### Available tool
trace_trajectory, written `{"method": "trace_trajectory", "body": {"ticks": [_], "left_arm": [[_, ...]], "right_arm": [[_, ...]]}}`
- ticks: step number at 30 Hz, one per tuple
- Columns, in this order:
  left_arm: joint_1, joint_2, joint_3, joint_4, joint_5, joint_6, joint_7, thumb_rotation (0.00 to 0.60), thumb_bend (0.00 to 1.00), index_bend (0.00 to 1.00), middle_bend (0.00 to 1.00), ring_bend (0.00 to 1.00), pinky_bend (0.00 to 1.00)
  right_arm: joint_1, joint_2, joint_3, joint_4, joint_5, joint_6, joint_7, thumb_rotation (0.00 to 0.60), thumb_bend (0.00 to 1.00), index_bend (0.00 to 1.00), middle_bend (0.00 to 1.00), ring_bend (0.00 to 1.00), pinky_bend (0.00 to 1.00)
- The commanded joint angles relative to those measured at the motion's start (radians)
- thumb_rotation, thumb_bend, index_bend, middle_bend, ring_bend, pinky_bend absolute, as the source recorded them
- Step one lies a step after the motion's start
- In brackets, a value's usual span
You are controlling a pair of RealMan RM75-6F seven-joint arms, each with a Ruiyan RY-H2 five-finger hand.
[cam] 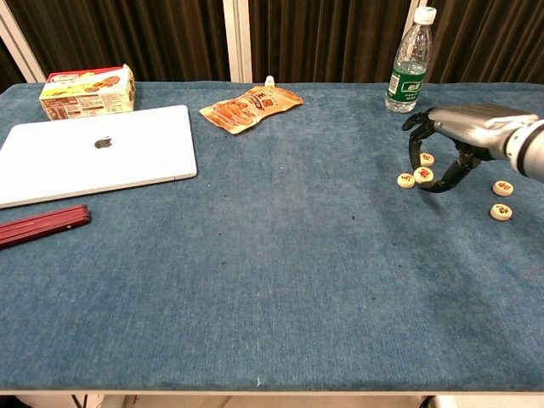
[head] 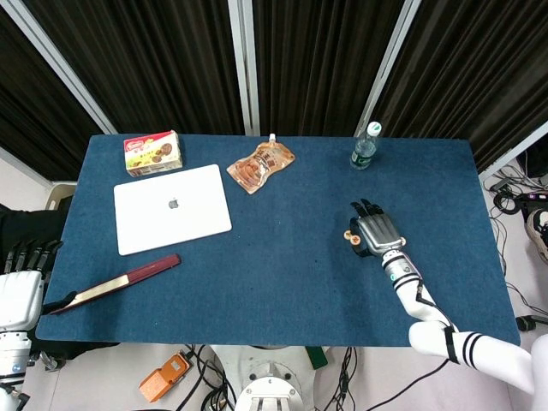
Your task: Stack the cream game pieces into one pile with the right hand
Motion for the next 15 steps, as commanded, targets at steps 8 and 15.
{"method": "trace_trajectory", "body": {"ticks": [8, 15], "left_arm": [[0.002, 0.001, 0.0, -0.001, -0.011, -0.007, 0.005, 0.6, 0.0, 0.17, 0.16, 0.09, 0.03], [-0.002, 0.002, -0.001, -0.005, -0.011, -0.012, 0.012, 0.6, 0.0, 0.17, 0.16, 0.09, 0.03]], "right_arm": [[0.064, -0.031, 0.014, 0.061, 0.114, -0.051, -0.045, 0.6, 0.44, 0.56, 0.16, 0.08, 0.18], [0.082, -0.046, 0.005, 0.084, 0.142, -0.056, -0.048, 0.6, 0.44, 0.54, 0.16, 0.08, 0.18]]}}
